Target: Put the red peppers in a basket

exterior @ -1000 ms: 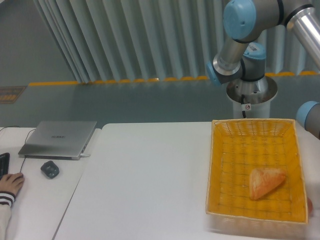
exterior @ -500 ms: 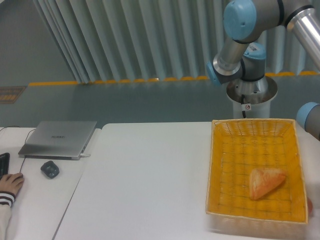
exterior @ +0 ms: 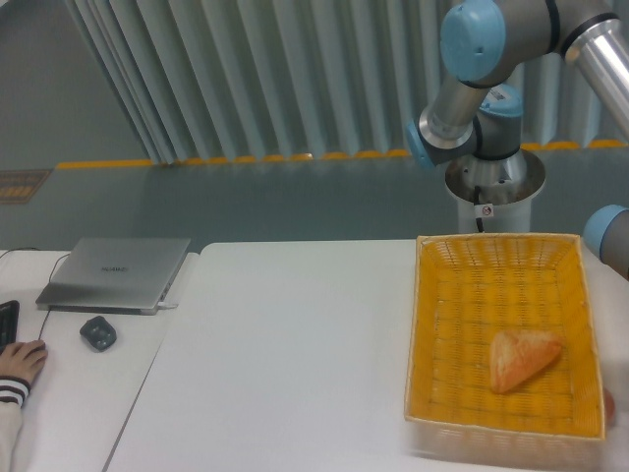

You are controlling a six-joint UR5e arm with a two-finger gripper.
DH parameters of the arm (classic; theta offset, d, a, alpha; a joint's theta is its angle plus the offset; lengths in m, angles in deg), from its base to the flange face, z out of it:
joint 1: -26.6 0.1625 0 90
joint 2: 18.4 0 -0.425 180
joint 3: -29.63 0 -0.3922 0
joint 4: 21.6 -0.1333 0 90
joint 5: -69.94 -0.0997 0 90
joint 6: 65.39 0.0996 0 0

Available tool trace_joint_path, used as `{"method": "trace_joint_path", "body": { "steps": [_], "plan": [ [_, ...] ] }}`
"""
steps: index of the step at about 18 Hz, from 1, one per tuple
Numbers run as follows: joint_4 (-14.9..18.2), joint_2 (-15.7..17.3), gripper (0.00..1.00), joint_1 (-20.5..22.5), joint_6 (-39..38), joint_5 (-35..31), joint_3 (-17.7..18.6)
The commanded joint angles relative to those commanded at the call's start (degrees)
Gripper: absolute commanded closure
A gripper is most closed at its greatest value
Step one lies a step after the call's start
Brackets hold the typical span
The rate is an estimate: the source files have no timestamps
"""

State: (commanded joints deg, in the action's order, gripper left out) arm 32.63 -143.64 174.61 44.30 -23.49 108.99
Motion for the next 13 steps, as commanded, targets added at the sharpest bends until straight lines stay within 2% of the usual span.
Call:
{"method": "trace_joint_path", "body": {
  "steps": [2,4,8,10,13],
  "plan": [
    [0.00,0.00,0.00,-0.09,0.00,0.00,0.00],
    [0.00,-0.09,0.08,-0.17,-0.18,-0.09,0.00],
    [0.00,-0.09,0.14,-0.26,-0.26,-0.17,0.09],
    [0.00,0.00,0.21,-0.35,-0.35,-0.35,0.18],
    [0.00,0.18,0.22,-0.70,-0.70,-1.84,0.26]
  ]
}}
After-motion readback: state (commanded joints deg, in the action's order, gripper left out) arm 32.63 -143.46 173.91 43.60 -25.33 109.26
